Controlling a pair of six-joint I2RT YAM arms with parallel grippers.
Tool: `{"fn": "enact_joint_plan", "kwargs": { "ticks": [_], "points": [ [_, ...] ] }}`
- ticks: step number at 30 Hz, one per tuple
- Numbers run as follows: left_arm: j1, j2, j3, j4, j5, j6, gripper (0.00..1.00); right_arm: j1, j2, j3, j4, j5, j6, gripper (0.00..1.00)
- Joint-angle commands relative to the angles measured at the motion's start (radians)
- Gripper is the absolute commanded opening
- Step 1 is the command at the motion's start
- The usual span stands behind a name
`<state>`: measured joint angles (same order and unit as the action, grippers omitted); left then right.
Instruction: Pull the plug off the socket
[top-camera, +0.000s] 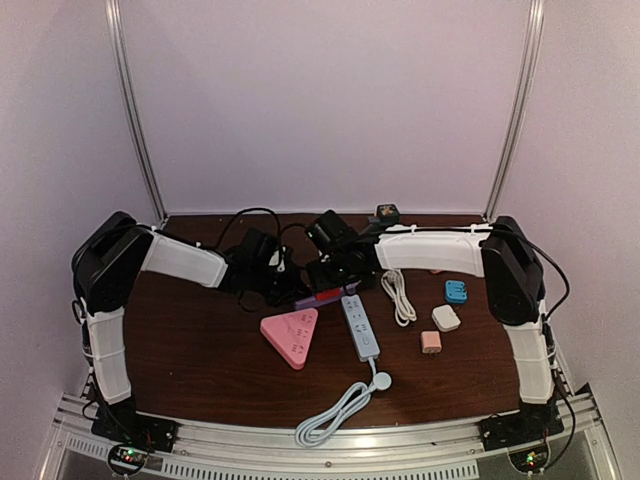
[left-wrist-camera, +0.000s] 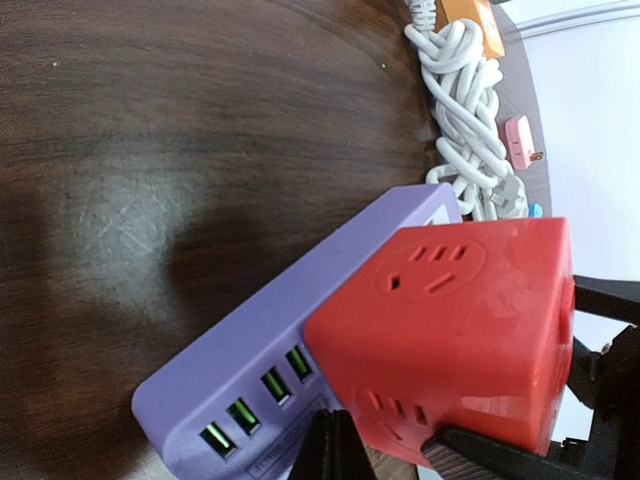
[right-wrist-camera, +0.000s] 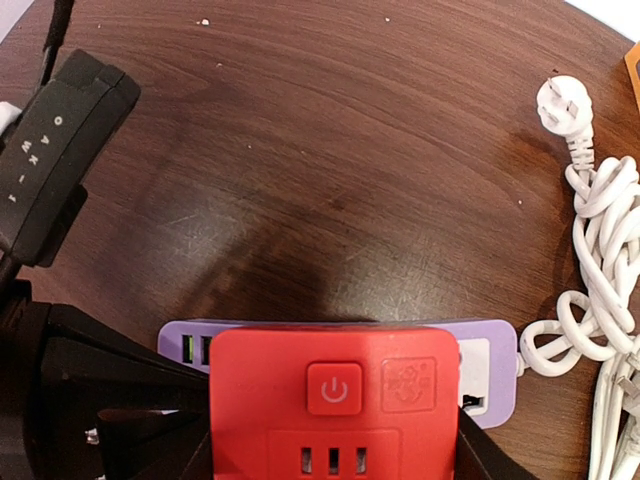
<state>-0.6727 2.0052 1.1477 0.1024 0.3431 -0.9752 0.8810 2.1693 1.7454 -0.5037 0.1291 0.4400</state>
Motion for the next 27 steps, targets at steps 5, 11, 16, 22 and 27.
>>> {"fn": "enact_joint_plan", "kwargs": {
  "ticks": [5, 11, 16, 22, 27],
  "points": [
    [-0.008, 0.048, -0.05, -0.144, -0.071, -0.019, 0.0, 0.023, -0.103, 0.003, 0.095, 0.077, -0.031, 0.23],
    [-0.017, 0.04, -0.044, -0.173, -0.105, -0.022, 0.0, 0.03, -0.16, -0.046, 0.125, 0.087, -0.023, 0.23],
    [-0.028, 0.026, -0.049, -0.192, -0.123, -0.034, 0.0, 0.031, -0.178, -0.04, 0.107, 0.083, -0.029, 0.23],
    [-0.031, 0.006, -0.041, -0.233, -0.136, -0.032, 0.0, 0.032, -0.176, -0.013, 0.098, 0.064, -0.03, 0.23],
    [-0.031, -0.026, -0.042, -0.274, -0.145, -0.009, 0.0, 0.031, -0.188, -0.002, 0.076, 0.076, 0.0, 0.23]
  ]
}}
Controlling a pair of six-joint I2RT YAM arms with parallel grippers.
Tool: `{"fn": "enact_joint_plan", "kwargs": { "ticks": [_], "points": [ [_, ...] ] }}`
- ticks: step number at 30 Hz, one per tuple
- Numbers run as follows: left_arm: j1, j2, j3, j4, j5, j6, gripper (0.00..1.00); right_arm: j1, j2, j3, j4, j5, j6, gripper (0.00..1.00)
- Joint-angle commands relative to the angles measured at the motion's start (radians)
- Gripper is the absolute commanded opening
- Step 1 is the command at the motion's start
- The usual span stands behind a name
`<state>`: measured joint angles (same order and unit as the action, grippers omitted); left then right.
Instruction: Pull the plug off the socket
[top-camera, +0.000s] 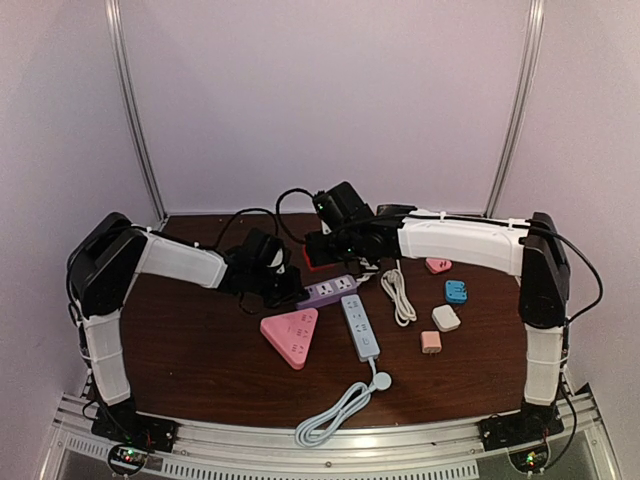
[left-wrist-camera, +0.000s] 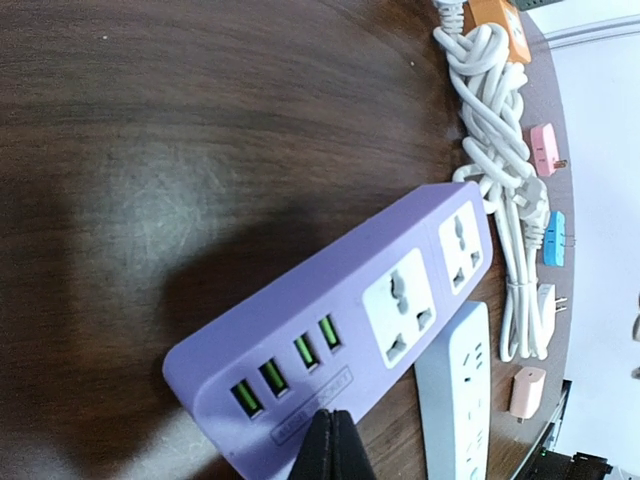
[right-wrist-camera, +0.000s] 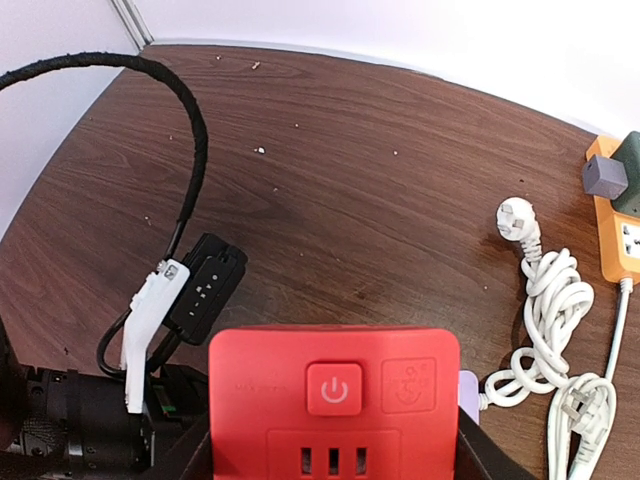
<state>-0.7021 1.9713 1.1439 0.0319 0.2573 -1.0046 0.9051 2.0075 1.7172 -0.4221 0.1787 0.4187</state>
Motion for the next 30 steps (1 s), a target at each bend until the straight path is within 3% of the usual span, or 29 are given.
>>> {"fn": "enact_joint_plan", "kwargs": {
  "ticks": [1, 7, 12, 22, 30],
  "points": [
    [-0.002, 0.0, -0.043, -0.2, -0.058, 0.021, 0.0, 0.008, -0.035, 0.018, -0.002, 0.017, 0.028, 0.23],
    [-0.002, -0.032, -0.044, -0.163, -0.064, 0.028, 0.0, -0.006, -0.084, -0.015, -0.022, -0.037, 0.044, 0.23],
    [-0.004, -0.055, -0.03, -0.147, -0.07, 0.045, 0.01, -0.085, -0.087, -0.034, 0.028, -0.22, 0.044, 0.25],
    [-0.004, -0.213, -0.072, -0.21, -0.142, 0.098, 0.05, -0.227, 0.052, 0.027, 0.241, -0.536, 0.153, 0.26],
    [-0.004, -0.325, -0.13, -0.195, -0.158, 0.079, 0.06, -0.261, 0.317, 0.217, 0.376, -0.68, 0.264, 0.26]
  ]
}}
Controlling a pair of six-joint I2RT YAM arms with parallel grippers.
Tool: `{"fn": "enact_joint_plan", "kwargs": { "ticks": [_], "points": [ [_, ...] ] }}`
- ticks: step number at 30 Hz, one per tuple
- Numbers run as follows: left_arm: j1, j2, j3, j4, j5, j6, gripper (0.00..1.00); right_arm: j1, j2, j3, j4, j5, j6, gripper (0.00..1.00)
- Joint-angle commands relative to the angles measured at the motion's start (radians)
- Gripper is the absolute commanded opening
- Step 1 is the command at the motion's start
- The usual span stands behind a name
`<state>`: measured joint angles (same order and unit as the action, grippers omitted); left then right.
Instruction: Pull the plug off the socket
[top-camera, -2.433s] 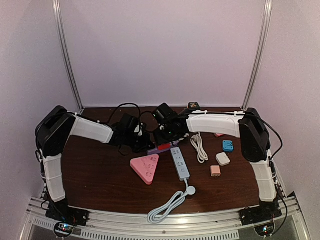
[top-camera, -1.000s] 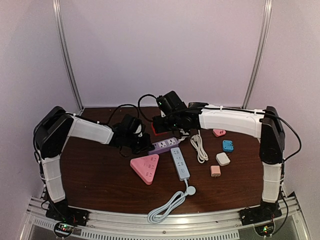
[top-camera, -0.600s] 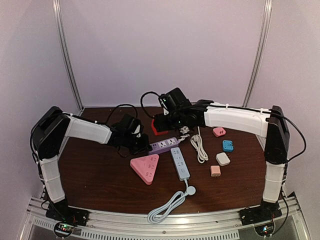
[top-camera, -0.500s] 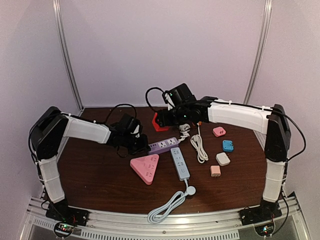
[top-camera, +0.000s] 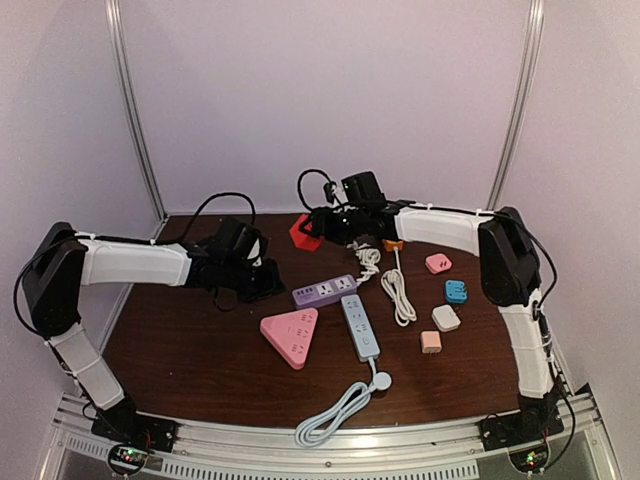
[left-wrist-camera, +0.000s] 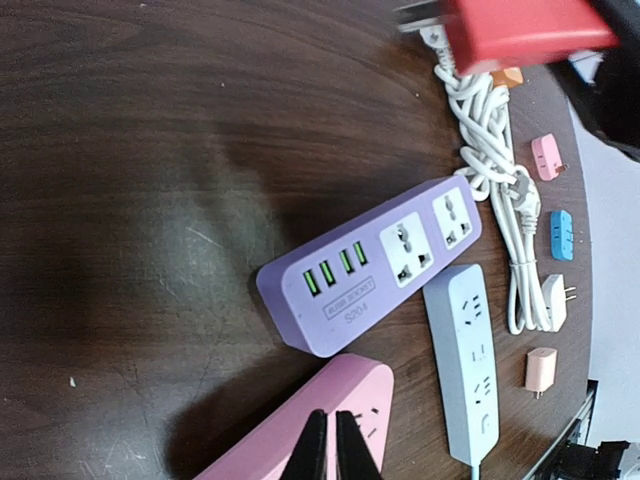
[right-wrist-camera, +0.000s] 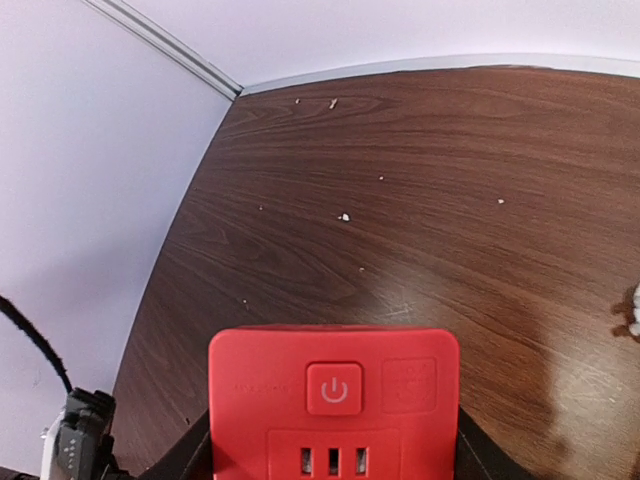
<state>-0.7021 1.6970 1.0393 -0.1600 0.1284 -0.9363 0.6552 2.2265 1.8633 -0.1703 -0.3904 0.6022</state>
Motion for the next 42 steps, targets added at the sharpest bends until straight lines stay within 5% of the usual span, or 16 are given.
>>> {"fn": "enact_joint_plan", "kwargs": {
  "ticks": [1, 10, 26, 42],
  "points": [
    [-0.004, -0.06, -0.025, -0.008, -0.035, 0.013, 0.06, -0.017, 0.132, 0.091, 0.139, -0.128, 0.098, 0.26],
    [0.012, -0.105, 0.011, -0.044, -0.039, 0.053, 0.07, -0.036, 0.369, 0.298, 0.18, -0.223, 0.225, 0.32],
    [0.053, -0.066, 0.049, -0.012, -0.019, 0.067, 0.08, -0.037, 0.301, 0.264, -0.022, -0.168, 0.1, 0.99],
    [0.055, 0.035, 0.157, 0.009, -0.004, 0.055, 0.08, -0.103, 0.082, 0.268, -0.347, 0.449, -0.272, 0.99]
  ]
}}
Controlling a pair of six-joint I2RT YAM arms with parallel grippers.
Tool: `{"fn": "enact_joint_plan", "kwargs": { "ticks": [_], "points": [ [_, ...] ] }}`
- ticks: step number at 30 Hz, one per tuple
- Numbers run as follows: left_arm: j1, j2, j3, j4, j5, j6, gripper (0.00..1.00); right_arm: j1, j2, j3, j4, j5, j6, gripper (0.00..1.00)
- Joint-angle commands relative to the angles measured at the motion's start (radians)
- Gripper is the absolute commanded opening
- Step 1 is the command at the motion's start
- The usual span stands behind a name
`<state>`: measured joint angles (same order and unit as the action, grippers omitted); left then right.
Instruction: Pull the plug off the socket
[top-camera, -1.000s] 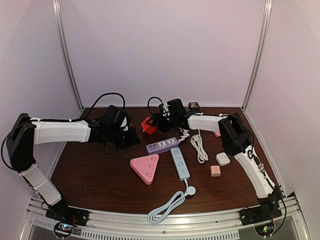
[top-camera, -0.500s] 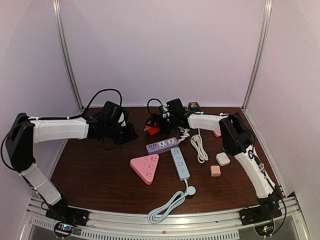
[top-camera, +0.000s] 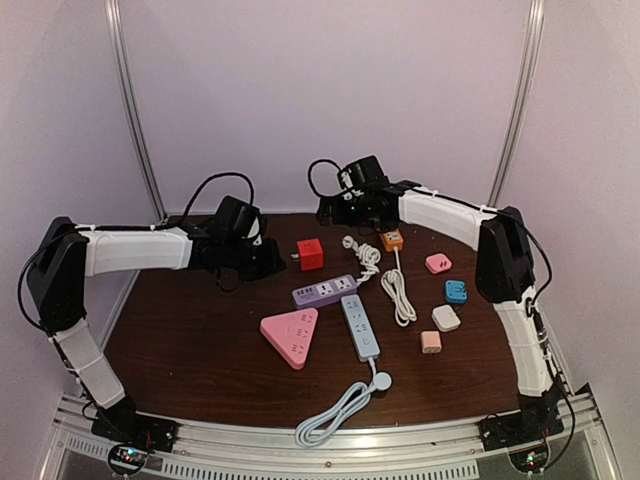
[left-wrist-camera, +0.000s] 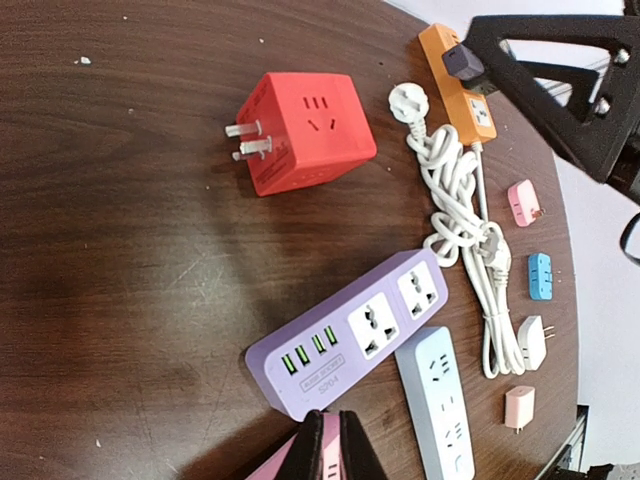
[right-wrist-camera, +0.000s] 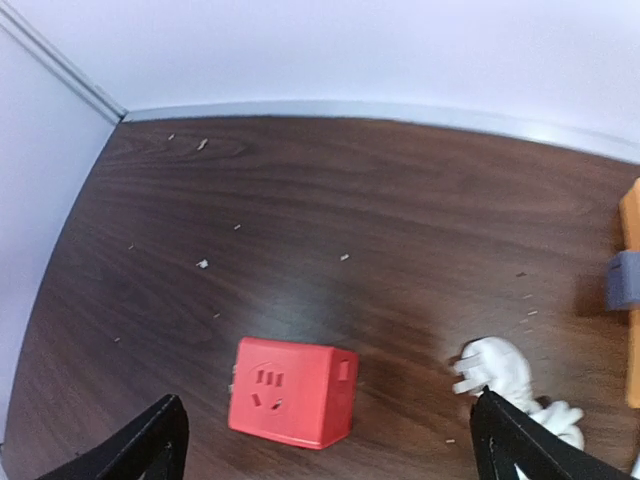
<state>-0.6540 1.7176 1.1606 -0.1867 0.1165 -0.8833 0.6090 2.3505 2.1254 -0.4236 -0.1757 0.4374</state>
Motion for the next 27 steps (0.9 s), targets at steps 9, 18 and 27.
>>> {"fn": "enact_joint_plan", "kwargs": {
  "ticks": [9, 18, 27],
  "points": [
    [0.008, 0.015, 0.056, 0.0, 0.014, 0.008, 0.07, -0.195, 0.002, 0.047, -0.082, 0.288, -0.179, 0.97],
    [0.037, 0.022, 0.089, -0.048, 0.068, 0.069, 0.08, -0.261, 0.148, 0.215, -0.079, 0.178, -0.284, 0.95],
    [0.048, 0.051, 0.125, -0.04, 0.102, 0.072, 0.07, -0.268, 0.184, 0.249, -0.073, 0.188, -0.298, 0.86]
  ]
}}
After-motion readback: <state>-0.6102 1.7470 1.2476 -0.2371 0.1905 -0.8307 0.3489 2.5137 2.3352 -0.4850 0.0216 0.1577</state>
